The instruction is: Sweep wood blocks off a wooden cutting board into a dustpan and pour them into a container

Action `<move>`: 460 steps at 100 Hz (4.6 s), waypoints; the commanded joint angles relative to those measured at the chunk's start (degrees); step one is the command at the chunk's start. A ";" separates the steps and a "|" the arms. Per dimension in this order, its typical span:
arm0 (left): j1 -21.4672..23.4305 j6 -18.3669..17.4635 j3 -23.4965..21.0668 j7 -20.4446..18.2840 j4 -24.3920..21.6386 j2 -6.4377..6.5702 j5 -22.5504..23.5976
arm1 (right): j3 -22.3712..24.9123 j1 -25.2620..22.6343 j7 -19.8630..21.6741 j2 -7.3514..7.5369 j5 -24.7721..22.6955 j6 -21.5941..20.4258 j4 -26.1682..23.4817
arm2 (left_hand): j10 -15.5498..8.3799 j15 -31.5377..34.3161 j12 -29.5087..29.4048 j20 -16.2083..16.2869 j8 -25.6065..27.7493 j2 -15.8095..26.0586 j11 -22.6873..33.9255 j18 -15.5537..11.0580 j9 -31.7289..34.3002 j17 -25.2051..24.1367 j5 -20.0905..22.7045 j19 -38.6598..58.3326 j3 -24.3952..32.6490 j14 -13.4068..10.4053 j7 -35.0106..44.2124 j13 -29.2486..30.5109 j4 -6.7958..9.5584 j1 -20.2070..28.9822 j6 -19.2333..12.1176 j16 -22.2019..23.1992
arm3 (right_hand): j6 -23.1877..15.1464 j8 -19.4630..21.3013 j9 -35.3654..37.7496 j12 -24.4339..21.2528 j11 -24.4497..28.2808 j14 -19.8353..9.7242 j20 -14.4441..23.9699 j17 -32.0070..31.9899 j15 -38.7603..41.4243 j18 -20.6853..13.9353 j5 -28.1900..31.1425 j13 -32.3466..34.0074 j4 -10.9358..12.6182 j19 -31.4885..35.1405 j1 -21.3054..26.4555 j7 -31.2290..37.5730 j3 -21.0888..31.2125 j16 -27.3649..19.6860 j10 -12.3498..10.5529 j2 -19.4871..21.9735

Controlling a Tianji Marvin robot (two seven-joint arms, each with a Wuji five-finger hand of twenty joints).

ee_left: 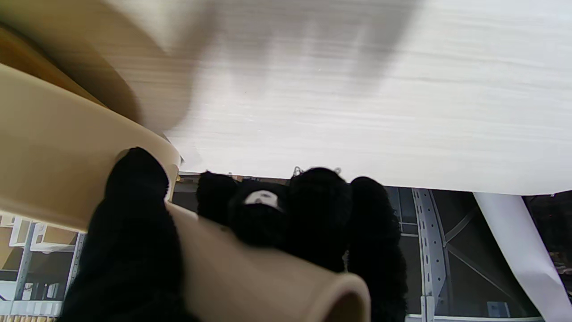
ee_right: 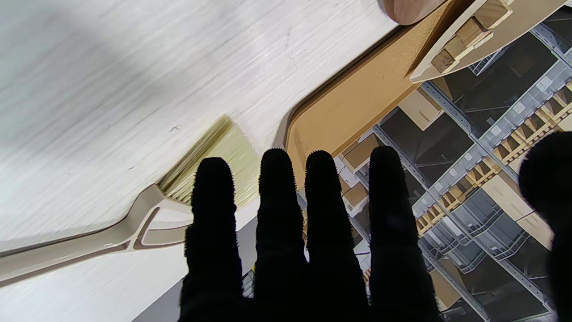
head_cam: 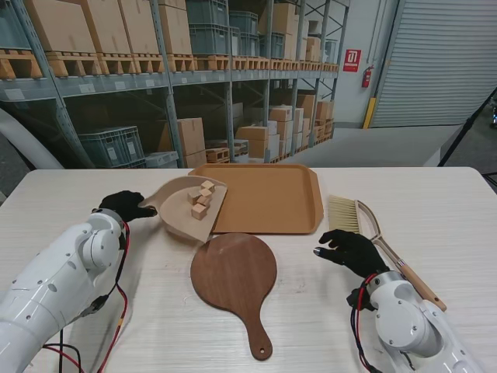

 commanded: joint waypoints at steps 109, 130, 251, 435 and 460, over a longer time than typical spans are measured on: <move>-5.26 -2.30 2.70 -3.23 -1.28 2.20 11.45 | -1.21 0.50 0.47 -0.27 1.46 -0.28 0.77 | -4.41 0.16 -0.67 1.68 -0.38 11.68 5.07 0.23 3.94 0.01 3.87 1.31 4.66 -6.11 4.34 3.06 0.13 8.38 2.24 -1.77 | -0.25 1.27 1.40 0.62 1.01 0.08 1.21 0.36 1.18 2.17 3.06 2.08 1.00 0.89 1.34 1.16 -1.58 1.31 -0.16 0.54; -4.15 -2.95 1.12 -3.49 -2.70 2.47 12.98 | -1.32 0.54 0.28 -0.34 1.63 -0.14 0.82 | -4.41 0.15 -0.72 1.69 -0.44 11.78 5.09 0.28 3.94 0.08 3.83 1.36 4.59 -6.12 4.35 3.07 0.10 8.17 2.12 -1.84 | -0.37 1.31 1.37 0.64 1.03 0.12 1.20 0.38 1.16 2.24 2.96 2.04 1.00 0.91 1.40 1.11 -1.59 1.31 -0.12 0.59; 35.26 11.88 -25.57 10.49 -30.06 -1.07 15.18 | -1.84 0.69 -2.06 -0.96 2.36 0.76 1.46 | -4.33 0.16 -0.66 1.67 -0.54 11.46 5.09 0.39 4.23 0.12 4.13 1.40 4.68 -5.81 4.37 3.43 0.16 7.82 1.49 -1.70 | -0.52 1.31 1.43 0.65 1.22 -0.11 1.18 0.51 1.37 2.19 2.66 2.24 0.98 1.08 2.36 1.15 -2.19 1.33 -0.23 0.72; 41.34 11.29 -27.68 2.60 -27.48 -0.36 11.87 | -1.41 0.20 -1.51 -0.84 2.46 0.95 1.53 | 5.32 -48.12 -17.57 -11.22 -28.95 5.15 -45.62 -1.92 -38.81 -23.59 -20.30 -22.89 3.46 -0.30 -46.45 -36.05 -1.31 -20.71 2.81 -9.12 | -0.38 1.16 1.45 0.61 1.14 0.06 1.13 0.21 1.36 2.12 2.83 1.96 1.06 0.95 2.25 1.05 -2.40 1.32 -0.08 1.35; 42.70 7.83 -29.98 -0.27 -29.56 0.11 13.48 | -1.42 0.35 -1.34 -0.79 2.35 0.78 1.64 | 4.84 -57.77 -22.69 -15.27 -33.82 3.45 -53.29 -2.12 -47.88 -27.30 -23.84 -29.20 3.49 -0.21 -58.40 -43.49 -1.11 -23.17 2.81 -13.17 | -0.41 1.17 1.44 0.61 1.12 0.03 1.15 0.25 1.38 2.22 2.80 2.01 1.05 0.95 2.21 1.06 -2.43 1.33 -0.11 1.34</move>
